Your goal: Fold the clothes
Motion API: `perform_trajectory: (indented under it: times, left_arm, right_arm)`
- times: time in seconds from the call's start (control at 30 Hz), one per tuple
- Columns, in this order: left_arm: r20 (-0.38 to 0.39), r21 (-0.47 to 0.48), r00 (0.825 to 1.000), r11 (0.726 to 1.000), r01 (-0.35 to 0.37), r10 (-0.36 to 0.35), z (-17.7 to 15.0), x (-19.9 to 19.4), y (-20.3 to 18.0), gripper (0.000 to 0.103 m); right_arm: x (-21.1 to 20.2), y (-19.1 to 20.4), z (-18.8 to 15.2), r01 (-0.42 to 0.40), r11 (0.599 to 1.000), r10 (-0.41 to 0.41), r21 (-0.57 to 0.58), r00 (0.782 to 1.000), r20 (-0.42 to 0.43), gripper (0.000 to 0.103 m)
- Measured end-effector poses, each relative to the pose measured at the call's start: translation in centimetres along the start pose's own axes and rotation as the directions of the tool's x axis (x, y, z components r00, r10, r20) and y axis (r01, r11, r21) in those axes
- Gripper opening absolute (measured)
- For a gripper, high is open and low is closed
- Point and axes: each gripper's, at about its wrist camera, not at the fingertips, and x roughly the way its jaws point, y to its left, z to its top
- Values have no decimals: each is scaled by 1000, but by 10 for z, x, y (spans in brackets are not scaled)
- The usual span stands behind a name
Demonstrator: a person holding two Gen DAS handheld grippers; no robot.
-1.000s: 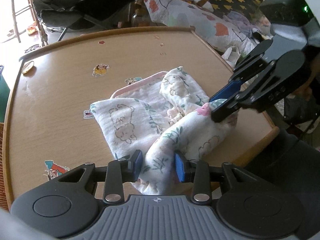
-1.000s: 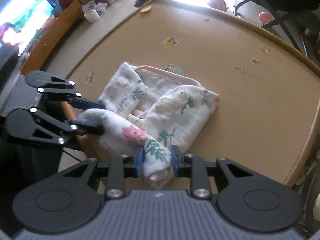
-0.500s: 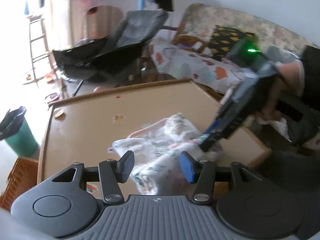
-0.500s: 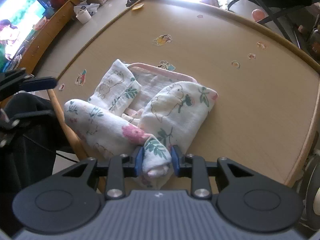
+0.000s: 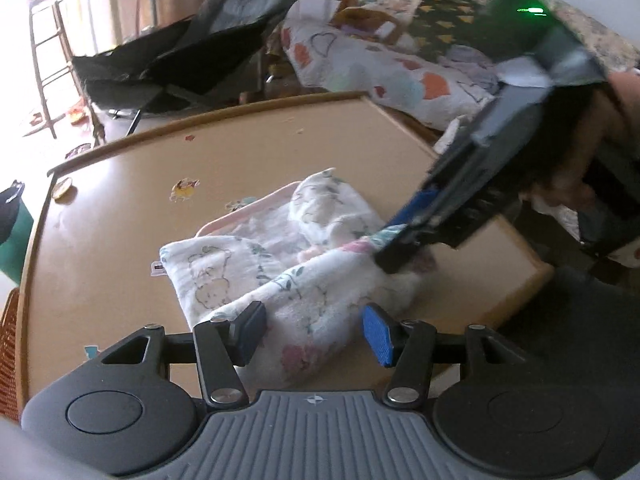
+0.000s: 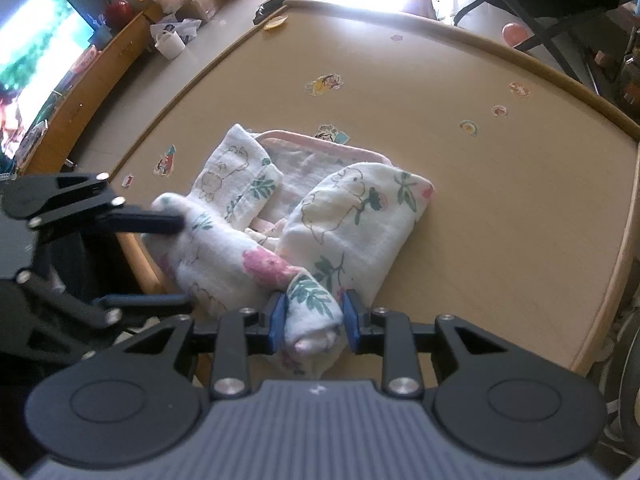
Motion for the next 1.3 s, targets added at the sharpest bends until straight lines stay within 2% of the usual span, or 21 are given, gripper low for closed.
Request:
perform_trajectory:
  times: [0.03, 0.13, 0.27, 0.3, 0.33, 0.4, 0.47, 0.6, 0.63, 0.7, 0.77, 0.87, 1.07, 1.17, 1.23, 1.3]
  left_arm:
    - [-7, -17, 1000, 1000, 4, -4, 1, 2, 3, 56]
    - [-23, -42, 1000, 999, 10, -11, 4, 6, 8, 56]
    - [-24, -65, 1000, 998, 15, -16, 3, 9, 11, 56]
    - [-22, -74, 1000, 997, 17, -19, 2, 9, 13, 56]
    - [-20, -86, 1000, 996, 20, -22, 2, 10, 14, 56]
    - [-19, -104, 999, 994, 29, -31, 2, 11, 17, 56]
    - [-21, -117, 999, 992, 37, -39, 3, 12, 19, 56]
    - [-25, -159, 998, 986, 55, -59, 4, 13, 26, 56]
    - [-22, -180, 998, 982, 60, -65, 4, 13, 28, 57]
    - [-16, -219, 997, 973, 73, -78, 3, 14, 33, 57]
    - [-10, -248, 996, 965, 87, -93, 2, 14, 36, 57]
    - [-1, -283, 994, 953, 108, -113, 0, 15, 41, 57]
    - [29, -334, 990, 932, 139, -137, -6, 19, 45, 57]
    - [42, -349, 988, 924, 154, -149, -8, 20, 47, 57]
    - [48, -354, 987, 921, 163, -156, -8, 21, 47, 57]
    - [51, -355, 986, 920, 169, -161, -9, 22, 47, 57]
  right_arm:
    - [-1, 0, -2, 1, 1000, -1, -1, 1000, 7, 31]
    - [-6, 7, -9, 44, 998, -41, -52, 997, 60, 43]
    - [-26, 24, -27, 128, 973, -92, -191, 979, 184, 43]
    - [-31, 29, -32, 151, 963, -101, -225, 971, 216, 43]
    - [-36, 37, -39, 198, 935, -124, -292, 959, 254, 43]
    - [-41, 55, -54, 286, 857, -157, -429, 938, 310, 44]
    - [-41, 74, -70, 349, 752, -177, -559, 924, 339, 46]
    - [-28, 110, -99, 427, 482, -192, -765, 904, 383, 49]
    - [-21, 117, -105, 440, 416, -193, -796, 898, 395, 50]
    - [-7, 127, -111, 463, 320, -215, -827, 885, 412, 50]
    - [8, 133, -111, 507, 259, -243, -822, 858, 452, 50]
    - [21, 139, -104, 526, 247, -236, -814, 847, 476, 50]
    - [42, 141, -91, 489, 268, -246, -830, 868, 432, 48]
    - [48, 138, -86, 492, 264, -258, -830, 865, 431, 47]
    - [49, 134, -88, 488, 275, -264, -828, 867, 423, 46]
    - [49, 134, -83, 473, 304, -273, -827, 875, 400, 41]
